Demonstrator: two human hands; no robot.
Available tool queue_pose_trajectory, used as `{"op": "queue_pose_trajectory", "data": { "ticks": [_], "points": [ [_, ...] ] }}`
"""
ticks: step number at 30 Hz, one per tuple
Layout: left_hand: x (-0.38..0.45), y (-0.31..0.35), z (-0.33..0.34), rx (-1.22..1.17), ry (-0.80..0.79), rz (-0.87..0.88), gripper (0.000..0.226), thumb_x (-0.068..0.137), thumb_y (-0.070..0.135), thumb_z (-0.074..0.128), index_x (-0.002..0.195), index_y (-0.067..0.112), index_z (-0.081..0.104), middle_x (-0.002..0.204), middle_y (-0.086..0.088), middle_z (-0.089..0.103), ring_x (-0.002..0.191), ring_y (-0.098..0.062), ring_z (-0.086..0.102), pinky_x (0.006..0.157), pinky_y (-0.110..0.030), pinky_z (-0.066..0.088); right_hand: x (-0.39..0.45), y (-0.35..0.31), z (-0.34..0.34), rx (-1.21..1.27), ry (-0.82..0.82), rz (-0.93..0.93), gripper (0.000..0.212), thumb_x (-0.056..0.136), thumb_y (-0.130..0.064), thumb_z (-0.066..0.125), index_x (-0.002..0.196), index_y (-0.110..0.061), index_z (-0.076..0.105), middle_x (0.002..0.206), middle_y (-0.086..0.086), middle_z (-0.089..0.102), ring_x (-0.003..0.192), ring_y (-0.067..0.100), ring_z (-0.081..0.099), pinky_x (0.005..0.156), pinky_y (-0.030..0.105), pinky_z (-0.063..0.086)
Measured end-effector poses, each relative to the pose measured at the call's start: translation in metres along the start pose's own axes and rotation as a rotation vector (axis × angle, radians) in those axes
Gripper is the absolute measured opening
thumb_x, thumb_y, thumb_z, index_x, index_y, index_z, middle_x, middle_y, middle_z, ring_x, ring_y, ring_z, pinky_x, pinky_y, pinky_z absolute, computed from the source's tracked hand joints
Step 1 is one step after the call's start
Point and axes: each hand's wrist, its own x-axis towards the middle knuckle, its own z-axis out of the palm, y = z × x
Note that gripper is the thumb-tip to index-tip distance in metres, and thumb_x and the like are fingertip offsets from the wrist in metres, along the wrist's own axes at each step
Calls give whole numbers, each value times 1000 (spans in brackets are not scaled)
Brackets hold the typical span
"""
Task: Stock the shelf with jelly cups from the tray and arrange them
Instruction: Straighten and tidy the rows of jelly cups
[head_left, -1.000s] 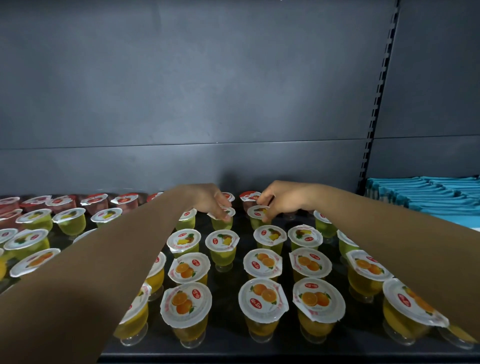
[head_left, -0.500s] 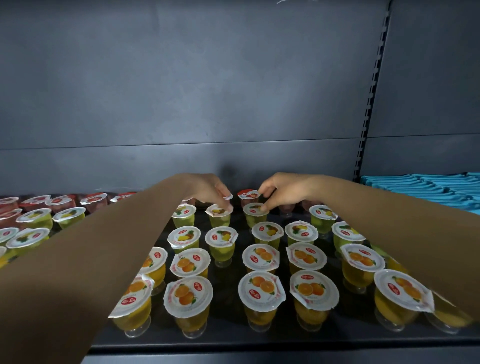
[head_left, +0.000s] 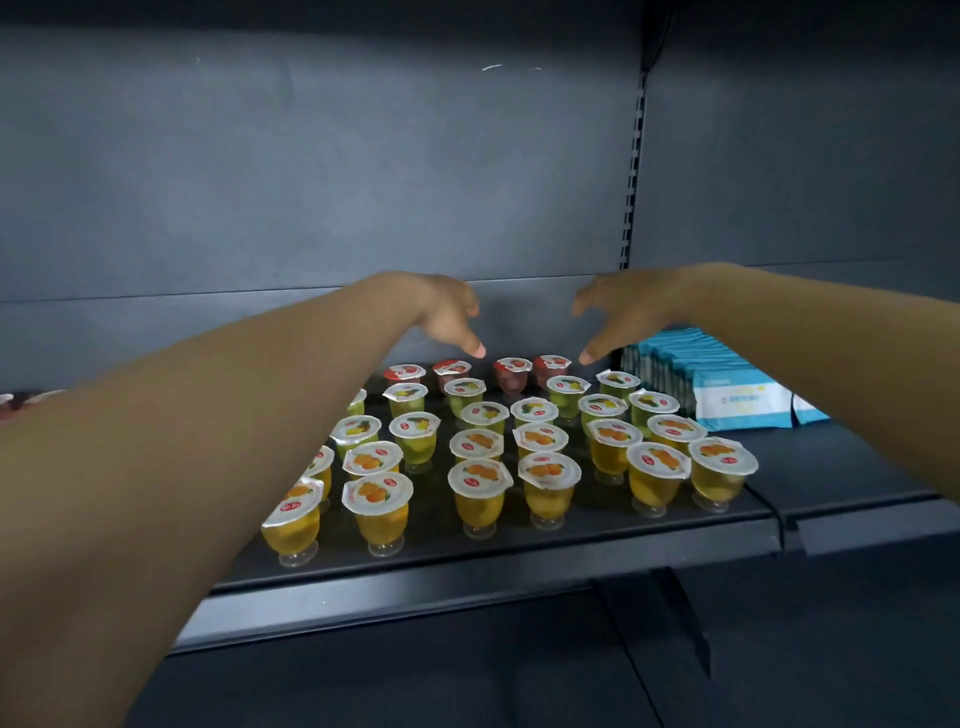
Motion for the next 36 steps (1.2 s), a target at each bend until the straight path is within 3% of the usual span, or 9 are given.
{"op": "queue_pose_trajectory", "data": {
  "ticks": [12, 16, 21, 24, 28, 36],
  "points": [
    [11, 51, 3, -109, 22, 88, 67, 91, 47, 53, 146, 17, 30, 154, -3, 26, 141, -23, 25, 115, -39, 23, -33, 52, 14, -9, 46, 97, 66, 87, -53, 58, 142, -23, 36, 149, 1, 37, 134, 25, 38, 110, 41, 30],
    [44, 61, 16, -300, -2, 80, 65, 89, 45, 57, 144, 17, 34, 151, -3, 33, 138, -21, 31, 114, -36, 24, -22, 78, 22, 121, 82, 98, 62, 92, -47, 53, 145, -20, 34, 152, 0, 34, 137, 22, 33, 110, 35, 26],
    [92, 69, 37, -442, -67, 50, 65, 86, 43, 62, 142, 21, 38, 147, -2, 39, 135, -20, 37, 113, -36, 27, 26, 113, 57, 439, 56, 48, 59, 89, -42, 61, 140, -21, 42, 145, 1, 44, 131, 20, 42, 103, 31, 31],
    [116, 73, 54, -477, -135, 37, 64, 85, 39, 66, 141, 23, 40, 145, 1, 42, 133, -18, 39, 106, -31, 32, 55, 123, 86, 588, -2, 14, 57, 87, -37, 65, 138, -22, 44, 141, 1, 47, 127, 18, 45, 97, 27, 32],
    [136, 78, 73, -441, -214, 20, 54, 87, 34, 64, 137, 23, 48, 142, 4, 46, 129, -18, 42, 94, -26, 36, 84, 130, 116, 636, -69, -20, 60, 84, -40, 68, 138, -25, 45, 139, -3, 49, 125, 15, 47, 102, 30, 37],
    [147, 80, 81, -445, -209, -8, 45, 86, 31, 66, 129, 23, 57, 137, 2, 52, 113, -16, 50, 87, -25, 42, 102, 136, 124, 651, -82, -94, 57, 86, -35, 67, 138, -17, 48, 137, -2, 53, 124, 14, 49, 96, 25, 38]
  ]
}}
